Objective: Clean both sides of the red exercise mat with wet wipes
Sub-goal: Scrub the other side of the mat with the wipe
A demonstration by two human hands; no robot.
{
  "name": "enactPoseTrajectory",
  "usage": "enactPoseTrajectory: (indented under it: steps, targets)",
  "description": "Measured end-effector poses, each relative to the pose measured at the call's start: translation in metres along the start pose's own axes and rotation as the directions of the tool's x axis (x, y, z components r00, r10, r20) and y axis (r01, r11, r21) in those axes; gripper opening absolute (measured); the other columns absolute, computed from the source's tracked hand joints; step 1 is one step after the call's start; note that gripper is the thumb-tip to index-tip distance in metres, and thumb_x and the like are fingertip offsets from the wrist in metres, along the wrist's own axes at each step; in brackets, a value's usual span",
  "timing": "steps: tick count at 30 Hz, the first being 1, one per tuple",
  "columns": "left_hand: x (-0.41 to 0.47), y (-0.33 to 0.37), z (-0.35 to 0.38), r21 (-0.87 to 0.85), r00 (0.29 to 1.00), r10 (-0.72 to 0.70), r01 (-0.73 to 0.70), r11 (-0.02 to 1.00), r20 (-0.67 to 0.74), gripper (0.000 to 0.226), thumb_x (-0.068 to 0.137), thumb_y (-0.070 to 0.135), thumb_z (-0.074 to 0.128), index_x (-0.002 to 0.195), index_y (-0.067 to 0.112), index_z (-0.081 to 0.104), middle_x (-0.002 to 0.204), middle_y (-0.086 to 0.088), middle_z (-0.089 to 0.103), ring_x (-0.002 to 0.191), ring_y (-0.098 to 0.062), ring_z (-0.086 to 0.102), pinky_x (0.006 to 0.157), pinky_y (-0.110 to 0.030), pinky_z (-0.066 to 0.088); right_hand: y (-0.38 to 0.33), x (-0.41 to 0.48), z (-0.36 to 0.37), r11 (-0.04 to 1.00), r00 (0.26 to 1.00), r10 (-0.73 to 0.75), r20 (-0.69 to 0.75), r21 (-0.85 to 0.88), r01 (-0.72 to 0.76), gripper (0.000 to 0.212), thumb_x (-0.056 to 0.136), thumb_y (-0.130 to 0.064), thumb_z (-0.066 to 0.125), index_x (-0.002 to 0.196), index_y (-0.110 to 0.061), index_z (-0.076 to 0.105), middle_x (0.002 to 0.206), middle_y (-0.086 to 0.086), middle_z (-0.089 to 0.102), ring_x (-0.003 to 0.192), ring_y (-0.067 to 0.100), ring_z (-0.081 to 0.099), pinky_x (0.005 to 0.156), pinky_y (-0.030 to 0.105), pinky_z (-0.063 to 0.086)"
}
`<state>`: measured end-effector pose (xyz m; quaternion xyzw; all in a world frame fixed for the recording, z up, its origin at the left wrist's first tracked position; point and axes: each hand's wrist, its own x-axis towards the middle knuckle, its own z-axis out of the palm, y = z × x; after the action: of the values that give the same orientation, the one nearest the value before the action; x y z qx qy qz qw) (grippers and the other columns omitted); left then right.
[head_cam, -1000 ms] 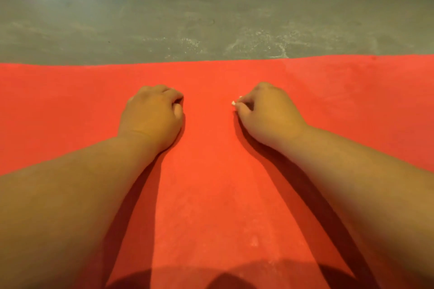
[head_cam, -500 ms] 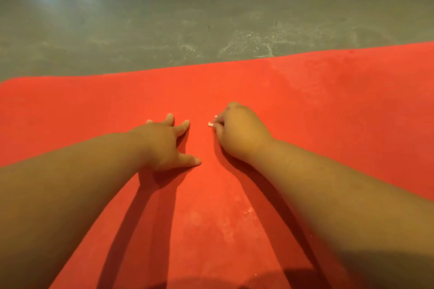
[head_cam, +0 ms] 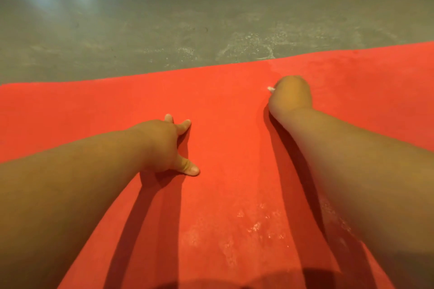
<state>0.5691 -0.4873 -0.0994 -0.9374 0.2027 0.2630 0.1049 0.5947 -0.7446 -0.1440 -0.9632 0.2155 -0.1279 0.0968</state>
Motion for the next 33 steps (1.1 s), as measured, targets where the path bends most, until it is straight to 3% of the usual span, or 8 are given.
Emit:
enactPoseTrajectory:
  steps: [5,10,17,21,27,29,31,33]
  targets:
    - [0.004,0.0,-0.002,-0.021,1.0,-0.002,0.002,1.0,0.003,0.123,0.064,0.069,0.071,0.152,0.031,-0.006,0.16,-0.012,-0.006,0.142,-0.028,0.028,0.111,-0.033,0.031,-0.01,-0.024,0.002,0.9,0.903,-0.426,0.055,0.125,0.417,0.02,0.091,-0.017,0.056,0.1,-0.012,0.073,0.094,0.015,0.061,0.091,0.033,0.057,0.077,0.036,0.04]
    - [0.004,0.0,-0.001,-0.038,1.0,-0.005,0.006,0.999,0.003,0.123,0.065,0.068,0.071,0.152,0.032,-0.007,0.159,-0.012,-0.009,0.143,-0.028,0.028,0.112,-0.033,0.031,0.026,0.033,-0.006,0.994,0.997,0.047,0.055,0.092,-0.052,0.024,0.092,-0.019,0.058,0.107,-0.006,0.071,0.108,0.019,0.067,0.1,0.035,0.062,0.079,0.033,0.046]
    - [0.009,-0.002,0.003,-0.06,1.0,-0.006,0.006,0.998,0.001,0.125,0.062,0.066,0.075,0.152,0.033,-0.006,0.159,-0.013,-0.009,0.143,-0.031,0.025,0.115,-0.046,0.025,0.011,0.048,0.009,1.0,1.0,0.023,0.015,0.0,-0.023,0.022,0.087,-0.007,0.055,0.101,-0.001,0.071,0.103,0.024,0.065,0.095,0.038,0.062,0.08,0.036,0.048]
    - [0.007,-0.001,-0.001,-0.053,0.999,-0.01,0.008,0.999,-0.034,0.125,0.061,0.065,0.076,0.153,0.032,-0.002,0.159,-0.016,-0.004,0.143,-0.032,0.026,0.114,-0.044,0.028,-0.018,0.007,0.005,0.973,0.973,-0.211,0.097,0.115,0.2,0.02,0.091,-0.018,0.059,0.102,-0.009,0.073,0.103,0.018,0.066,0.098,0.035,0.06,0.077,0.033,0.044]
    - [-0.013,0.003,0.009,-0.064,0.997,-0.006,0.001,0.998,-0.079,0.108,0.073,0.068,0.065,0.154,0.028,0.006,0.16,-0.016,0.001,0.143,-0.031,0.027,0.114,-0.038,0.028,-0.054,-0.108,-0.011,0.752,0.767,-0.63,0.12,0.34,0.565,0.022,0.087,-0.015,0.059,0.102,-0.017,0.074,0.097,0.009,0.063,0.094,0.028,0.058,0.082,0.036,0.045]
    - [-0.029,0.001,0.017,-0.043,0.996,0.019,-0.022,0.999,-0.082,0.101,0.075,0.071,0.059,0.153,0.031,0.009,0.161,-0.011,0.003,0.142,-0.031,0.028,0.113,-0.035,0.029,-0.038,-0.098,-0.018,0.808,0.812,-0.559,0.168,0.329,0.489,0.022,0.089,-0.018,0.059,0.104,-0.022,0.074,0.099,0.009,0.066,0.096,0.026,0.06,0.08,0.03,0.045]
    - [-0.047,0.002,0.026,-0.02,0.998,0.049,-0.05,0.999,-0.029,0.105,0.072,0.073,0.06,0.153,0.033,0.007,0.161,-0.008,0.001,0.143,-0.035,0.023,0.114,-0.038,0.028,-0.006,-0.067,-0.028,0.954,0.938,-0.275,0.212,0.18,0.239,0.022,0.091,-0.02,0.058,0.107,-0.016,0.073,0.105,0.014,0.068,0.099,0.03,0.062,0.075,0.028,0.043]
    - [-0.06,0.005,0.034,-0.001,0.998,0.064,-0.064,0.998,0.026,0.112,0.069,0.074,0.063,0.153,0.033,0.001,0.161,-0.007,-0.004,0.145,-0.039,0.014,0.116,-0.043,0.025,0.03,-0.05,-0.038,1.0,0.982,-0.014,0.19,-0.001,0.015,0.025,0.093,-0.016,0.055,0.109,-0.005,0.071,0.11,0.021,0.066,0.101,0.035,0.062,0.079,0.034,0.046]
